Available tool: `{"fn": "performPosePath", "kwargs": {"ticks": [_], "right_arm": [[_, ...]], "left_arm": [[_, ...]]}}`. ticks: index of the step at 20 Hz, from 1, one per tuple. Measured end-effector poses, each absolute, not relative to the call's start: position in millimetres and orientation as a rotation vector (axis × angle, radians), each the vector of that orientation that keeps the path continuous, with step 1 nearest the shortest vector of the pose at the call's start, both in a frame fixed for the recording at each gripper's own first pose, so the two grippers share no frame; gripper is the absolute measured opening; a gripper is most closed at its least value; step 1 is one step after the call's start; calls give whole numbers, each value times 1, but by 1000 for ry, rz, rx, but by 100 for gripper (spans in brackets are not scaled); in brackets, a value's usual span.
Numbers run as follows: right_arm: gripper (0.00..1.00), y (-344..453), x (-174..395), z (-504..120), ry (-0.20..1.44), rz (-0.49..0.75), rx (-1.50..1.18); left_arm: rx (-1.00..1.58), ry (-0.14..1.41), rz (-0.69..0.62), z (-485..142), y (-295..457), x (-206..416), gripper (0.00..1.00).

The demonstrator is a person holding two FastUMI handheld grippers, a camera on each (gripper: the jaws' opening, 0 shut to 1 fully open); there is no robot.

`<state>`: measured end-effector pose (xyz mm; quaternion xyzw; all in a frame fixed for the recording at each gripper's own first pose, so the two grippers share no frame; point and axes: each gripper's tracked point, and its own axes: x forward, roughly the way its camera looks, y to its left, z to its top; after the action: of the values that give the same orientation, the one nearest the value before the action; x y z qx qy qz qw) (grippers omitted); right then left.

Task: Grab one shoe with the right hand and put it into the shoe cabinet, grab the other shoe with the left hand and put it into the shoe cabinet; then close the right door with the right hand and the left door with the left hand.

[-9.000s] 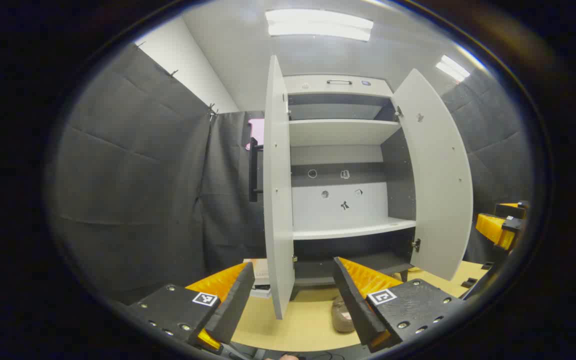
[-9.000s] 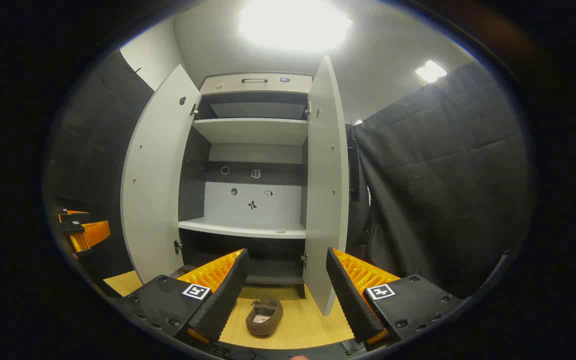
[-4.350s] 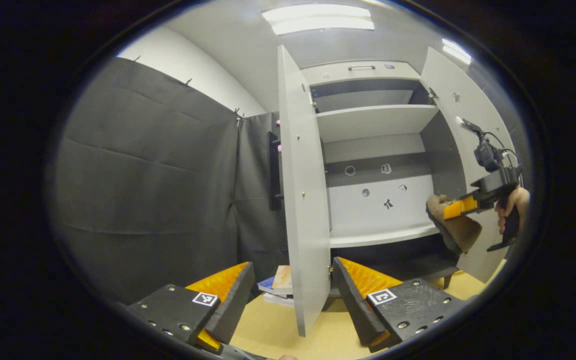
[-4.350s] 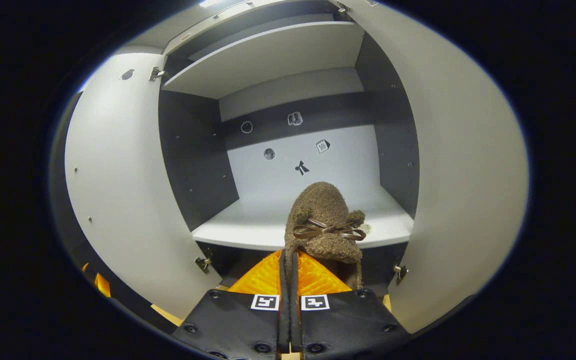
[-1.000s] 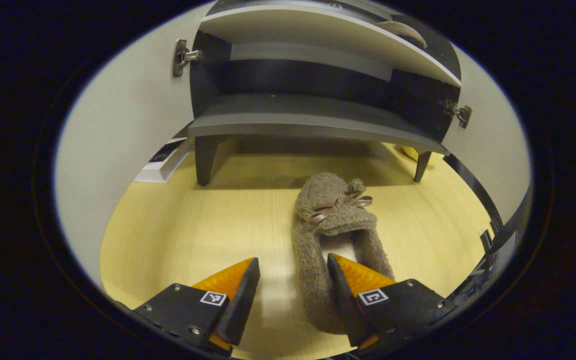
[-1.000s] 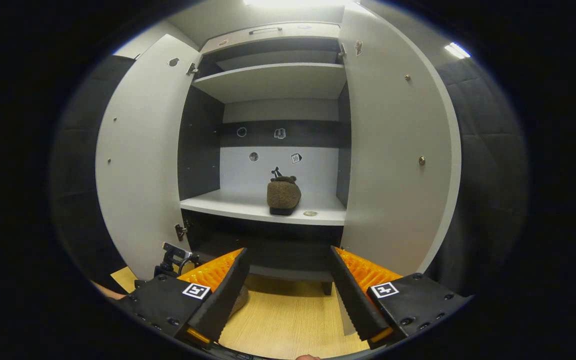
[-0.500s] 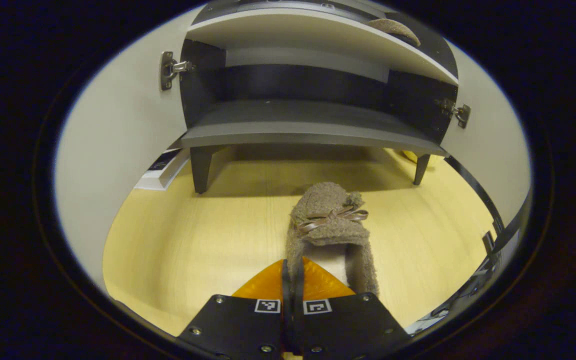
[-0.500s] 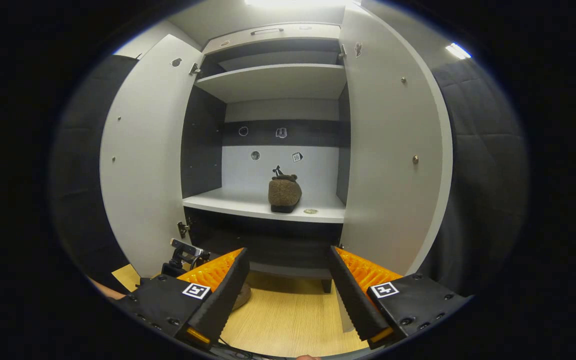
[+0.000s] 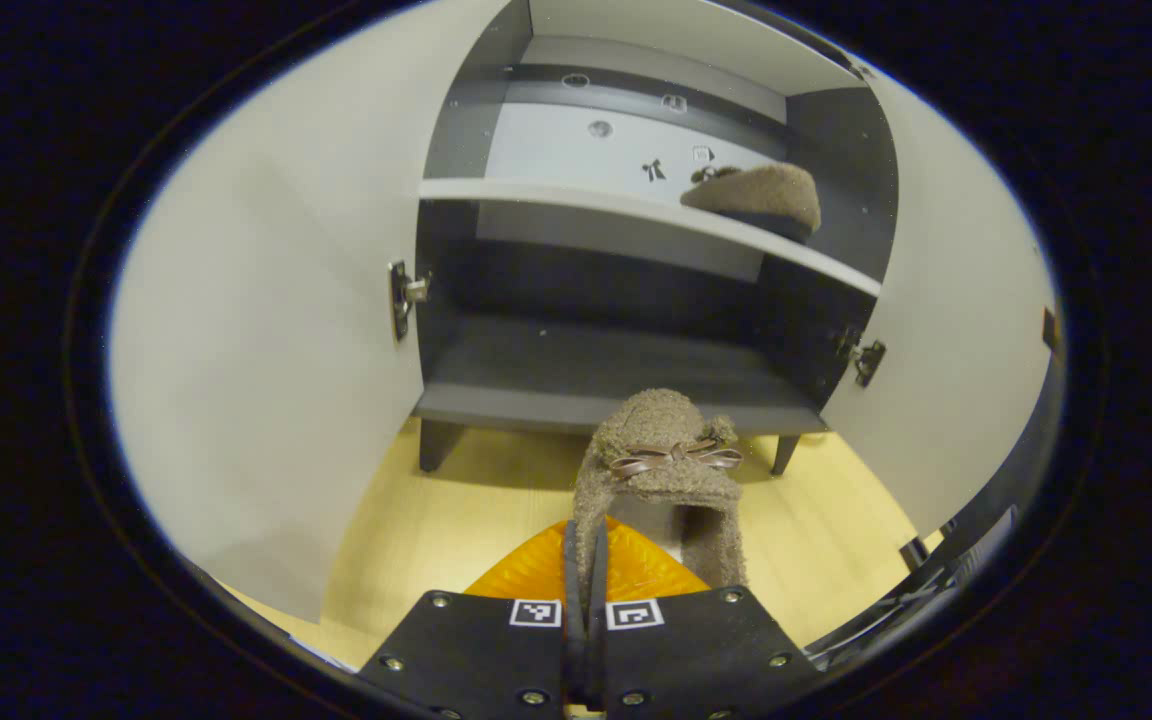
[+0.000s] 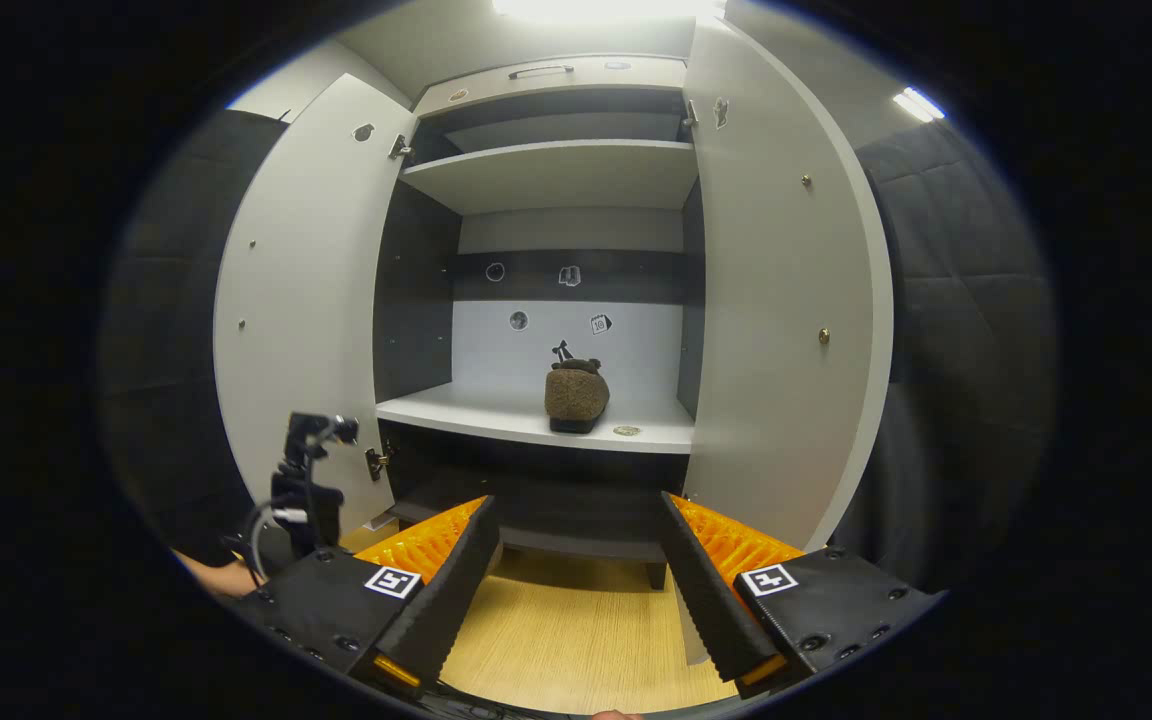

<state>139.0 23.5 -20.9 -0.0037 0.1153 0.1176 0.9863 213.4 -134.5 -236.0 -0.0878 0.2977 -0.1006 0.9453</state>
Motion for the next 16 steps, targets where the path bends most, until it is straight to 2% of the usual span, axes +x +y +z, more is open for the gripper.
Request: {"fn": "performPosePath", "kwargs": {"ticks": [3, 10, 16], "right_arm": [[100, 24, 136, -22, 235, 244, 0], [100, 28, 126, -17, 224, 265, -3], [100, 21, 124, -22, 234, 258, 9]], "left_arm": [[-201, 515, -195, -206, -119, 215, 1], [-280, 337, -164, -194, -121, 233, 1], [-289, 242, -138, -140, -114, 265, 1]]}}
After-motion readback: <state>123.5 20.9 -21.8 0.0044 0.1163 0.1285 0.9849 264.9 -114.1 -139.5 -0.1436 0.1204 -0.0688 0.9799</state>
